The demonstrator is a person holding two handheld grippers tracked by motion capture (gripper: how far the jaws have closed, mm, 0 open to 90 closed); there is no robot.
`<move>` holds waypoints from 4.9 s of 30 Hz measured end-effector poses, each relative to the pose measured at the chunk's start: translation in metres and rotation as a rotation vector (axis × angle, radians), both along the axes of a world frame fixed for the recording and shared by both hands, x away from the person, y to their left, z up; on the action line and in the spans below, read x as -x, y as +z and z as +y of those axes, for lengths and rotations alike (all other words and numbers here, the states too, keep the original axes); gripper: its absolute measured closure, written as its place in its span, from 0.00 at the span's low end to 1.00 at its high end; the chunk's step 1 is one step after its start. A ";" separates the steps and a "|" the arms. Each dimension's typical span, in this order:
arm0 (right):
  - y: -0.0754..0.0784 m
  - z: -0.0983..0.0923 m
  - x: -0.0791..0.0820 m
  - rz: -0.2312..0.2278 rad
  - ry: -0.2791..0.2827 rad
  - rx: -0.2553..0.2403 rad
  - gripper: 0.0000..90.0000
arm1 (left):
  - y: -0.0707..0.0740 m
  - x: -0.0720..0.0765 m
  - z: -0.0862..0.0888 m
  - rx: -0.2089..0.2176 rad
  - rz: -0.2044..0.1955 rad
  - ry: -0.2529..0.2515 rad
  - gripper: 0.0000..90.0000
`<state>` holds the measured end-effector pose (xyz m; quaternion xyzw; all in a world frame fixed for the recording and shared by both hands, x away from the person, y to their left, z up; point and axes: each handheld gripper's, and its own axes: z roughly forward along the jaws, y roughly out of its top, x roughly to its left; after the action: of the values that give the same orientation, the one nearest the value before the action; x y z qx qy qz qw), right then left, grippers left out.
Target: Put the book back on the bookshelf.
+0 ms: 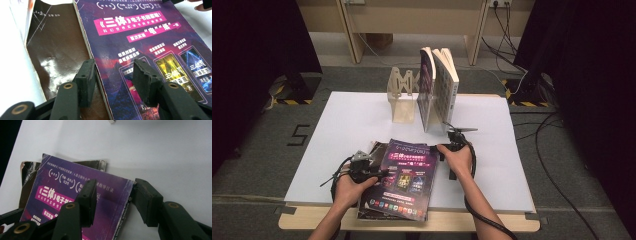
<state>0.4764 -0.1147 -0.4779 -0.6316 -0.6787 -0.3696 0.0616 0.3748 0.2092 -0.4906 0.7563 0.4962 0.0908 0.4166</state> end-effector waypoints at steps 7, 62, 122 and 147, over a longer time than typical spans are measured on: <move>-0.002 0.002 0.002 0.030 0.012 -0.051 0.63 | 0.000 0.000 0.000 0.001 0.002 0.002 0.58; 0.099 0.011 0.036 -0.401 -0.032 -0.060 0.94 | 0.007 -0.003 0.007 0.082 -0.003 0.009 0.39; 0.141 0.011 0.041 -0.644 -0.133 -0.060 0.94 | 0.010 -0.003 0.010 0.084 -0.008 0.012 0.40; 0.157 0.015 0.040 -0.724 -0.170 -0.047 0.94 | 0.010 -0.003 0.011 0.088 -0.011 0.016 0.40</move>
<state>0.4365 -0.1001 -0.3211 -0.5123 -0.5930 -0.5885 -0.1989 0.3776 0.2202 -0.4801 0.7328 0.5034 0.0762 0.4514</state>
